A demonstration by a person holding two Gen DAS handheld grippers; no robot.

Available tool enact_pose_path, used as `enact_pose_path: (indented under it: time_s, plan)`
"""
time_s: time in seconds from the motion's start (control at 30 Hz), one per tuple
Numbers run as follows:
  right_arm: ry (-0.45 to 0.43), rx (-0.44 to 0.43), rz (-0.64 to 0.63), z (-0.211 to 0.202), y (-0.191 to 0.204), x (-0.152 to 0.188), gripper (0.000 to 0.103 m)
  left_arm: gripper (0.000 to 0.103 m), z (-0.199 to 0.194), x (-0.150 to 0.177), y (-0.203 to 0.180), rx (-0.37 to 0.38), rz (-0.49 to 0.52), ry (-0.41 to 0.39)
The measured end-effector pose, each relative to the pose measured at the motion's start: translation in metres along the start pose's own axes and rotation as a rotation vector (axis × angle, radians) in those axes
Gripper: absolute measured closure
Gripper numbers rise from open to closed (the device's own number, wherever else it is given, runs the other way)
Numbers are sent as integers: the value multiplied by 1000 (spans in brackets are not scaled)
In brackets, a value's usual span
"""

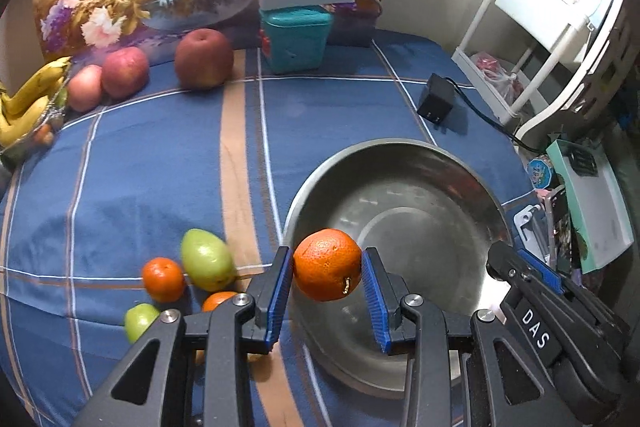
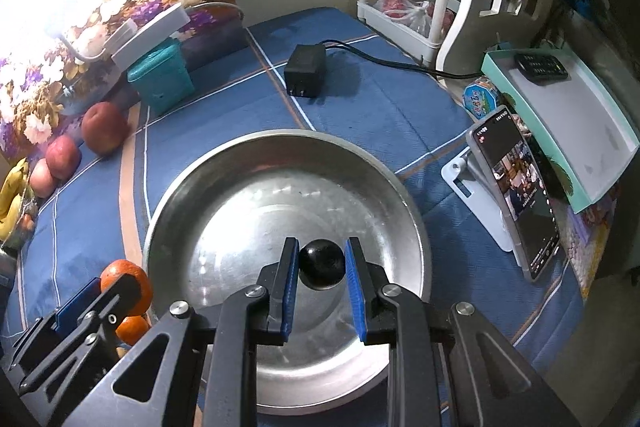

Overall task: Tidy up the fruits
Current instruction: 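Carry the orange in the left tool while the right tool carries the plum over the steel basin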

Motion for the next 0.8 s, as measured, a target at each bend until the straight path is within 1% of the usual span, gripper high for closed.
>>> enact_pose_path:
  time_s: [0.2,0.3,0.43,0.6,0.8]
  plan:
    - [2,40,-19,2,-9,0,79,65,12,3,-12,-2,25,18]
    - [24,44,-21,9,-11,4,79,65,19,7,-12,-9,23,39]
    - [57,75,-12,21,-20,9,79,65,26,11,-12,-12,22,59]
    - [86,87,-12,29,-23,14,79,65,31,14,-12,-20,23,74]
    - [97,83,-12,31,-22,16,79,65,37,18,-12,-18,17,95]
Point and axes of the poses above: each gripper's, at about its wrist camera, not at the fingertips, and z roughly the way its jaws point, y to its left, x to its underside, the point moved 9 cm from there along z, roughly the way its jaws point, and after that the axes turned 9 degrees about z, right-handed, at the moved point
